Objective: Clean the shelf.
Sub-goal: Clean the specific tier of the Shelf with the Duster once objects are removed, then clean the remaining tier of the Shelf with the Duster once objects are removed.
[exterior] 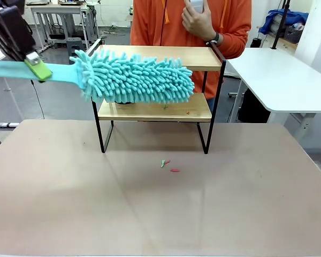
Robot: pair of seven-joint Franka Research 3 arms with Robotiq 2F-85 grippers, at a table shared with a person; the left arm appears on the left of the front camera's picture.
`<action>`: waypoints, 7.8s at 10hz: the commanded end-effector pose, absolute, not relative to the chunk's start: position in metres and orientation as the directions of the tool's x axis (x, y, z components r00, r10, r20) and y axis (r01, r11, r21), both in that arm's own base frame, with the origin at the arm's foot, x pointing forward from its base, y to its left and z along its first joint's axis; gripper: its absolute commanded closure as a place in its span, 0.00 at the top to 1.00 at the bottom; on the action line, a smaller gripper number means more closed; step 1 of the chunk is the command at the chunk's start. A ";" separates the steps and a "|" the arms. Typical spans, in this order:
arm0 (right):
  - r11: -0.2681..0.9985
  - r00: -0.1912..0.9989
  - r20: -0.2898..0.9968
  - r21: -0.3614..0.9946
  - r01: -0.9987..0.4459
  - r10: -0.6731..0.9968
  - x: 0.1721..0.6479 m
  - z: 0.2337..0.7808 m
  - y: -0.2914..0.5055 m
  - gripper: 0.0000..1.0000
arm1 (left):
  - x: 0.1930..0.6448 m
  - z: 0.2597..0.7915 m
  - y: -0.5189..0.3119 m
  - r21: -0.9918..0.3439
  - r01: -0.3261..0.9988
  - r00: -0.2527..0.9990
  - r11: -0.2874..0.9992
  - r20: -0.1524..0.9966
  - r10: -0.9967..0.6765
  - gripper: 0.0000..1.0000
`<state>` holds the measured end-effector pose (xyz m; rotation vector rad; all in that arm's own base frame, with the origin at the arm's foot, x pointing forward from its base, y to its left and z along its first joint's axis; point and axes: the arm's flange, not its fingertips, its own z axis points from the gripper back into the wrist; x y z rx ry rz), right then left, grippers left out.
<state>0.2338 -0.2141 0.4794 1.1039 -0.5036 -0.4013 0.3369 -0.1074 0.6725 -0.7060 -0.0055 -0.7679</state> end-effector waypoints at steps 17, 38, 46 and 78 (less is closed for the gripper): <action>0.398 0.814 0.209 0.917 0.028 -0.541 0.236 0.481 -0.215 1.00 | 0.338 0.576 0.140 -0.706 -0.133 0.689 0.695 0.438 0.577 0.12; 0.398 0.814 0.209 0.917 0.028 -0.541 0.236 0.481 -0.215 1.00 | 0.243 0.652 0.118 -0.676 0.380 0.818 0.631 0.564 0.111 0.12; 0.398 0.814 0.209 0.917 0.028 -0.541 0.236 0.481 -0.215 1.00 | 0.230 0.575 -0.006 -0.481 0.549 0.827 0.684 0.432 -0.360 0.12; 0.398 0.814 0.209 0.917 0.028 -0.541 0.236 0.481 -0.215 1.00 | 0.392 0.510 -0.284 -0.263 0.404 0.855 0.876 0.449 -0.260 0.12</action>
